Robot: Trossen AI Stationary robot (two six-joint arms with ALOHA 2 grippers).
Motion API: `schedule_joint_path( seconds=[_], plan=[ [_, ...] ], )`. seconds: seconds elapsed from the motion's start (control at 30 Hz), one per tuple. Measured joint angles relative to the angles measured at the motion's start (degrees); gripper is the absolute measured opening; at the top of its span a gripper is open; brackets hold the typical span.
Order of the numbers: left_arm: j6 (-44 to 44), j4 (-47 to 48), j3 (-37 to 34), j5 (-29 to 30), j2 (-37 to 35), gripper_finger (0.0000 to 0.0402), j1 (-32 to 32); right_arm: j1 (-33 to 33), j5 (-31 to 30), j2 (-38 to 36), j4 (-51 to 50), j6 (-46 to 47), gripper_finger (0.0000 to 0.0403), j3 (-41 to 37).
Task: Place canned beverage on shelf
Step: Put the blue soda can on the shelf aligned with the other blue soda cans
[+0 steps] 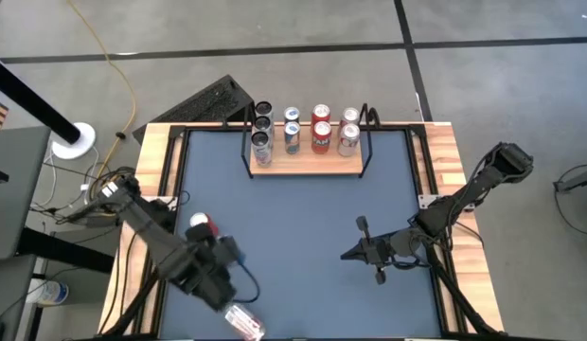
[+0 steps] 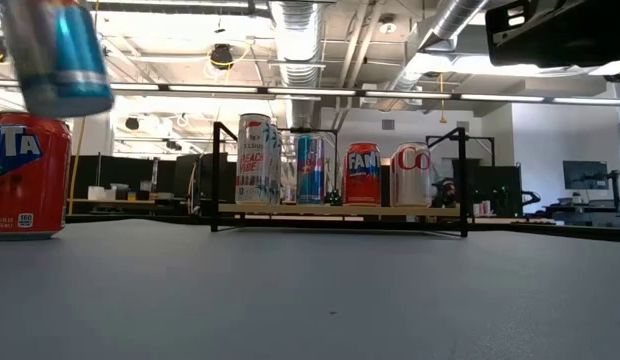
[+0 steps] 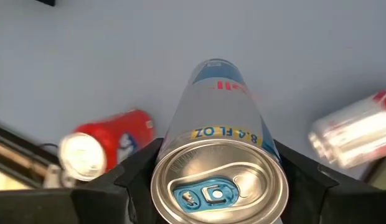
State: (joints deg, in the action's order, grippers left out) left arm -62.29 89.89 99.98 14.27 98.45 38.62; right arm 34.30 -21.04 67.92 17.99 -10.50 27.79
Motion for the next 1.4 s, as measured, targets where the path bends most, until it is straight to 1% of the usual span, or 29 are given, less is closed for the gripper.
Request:
schedule_joint_path(
  seconds=[0.13, 0.2, 0.33, 1.03, 1.2, 1.4],
  plan=[
    [7.2, 0.4, 0.0, -1.8, 0.0, 0.0226, -3.8, 0.0, 0.0, 0.0, -0.3, -0.1, 0.0, 0.0],
    [8.2, 0.1, 0.0, -1.9, 0.0, 0.0226, -5.0, -0.3, 0.0, 0.0, -0.3, -0.3, 0.0, 0.0],
    [11.0, -1.2, 0.0, -0.3, 0.0, 0.0226, -5.9, -0.4, 0.0, 0.0, -0.9, -0.4, 0.0, 0.0],
    [24.0, -8.6, 0.0, -0.4, 0.0, 0.0227, -12.2, -0.7, 0.0, 0.0, -2.1, -0.5, 0.0, 0.0],
    [28.6, -10.8, 0.0, -0.5, 0.0, 0.0227, -15.0, -0.7, 0.0, 0.0, -2.1, -0.5, 0.0, 0.0],
    [35.6, -12.6, 0.0, -2.0, 0.0, 0.0227, -20.2, -0.7, 0.0, 0.0, -2.2, -0.5, 0.0, 0.0]
  ],
)
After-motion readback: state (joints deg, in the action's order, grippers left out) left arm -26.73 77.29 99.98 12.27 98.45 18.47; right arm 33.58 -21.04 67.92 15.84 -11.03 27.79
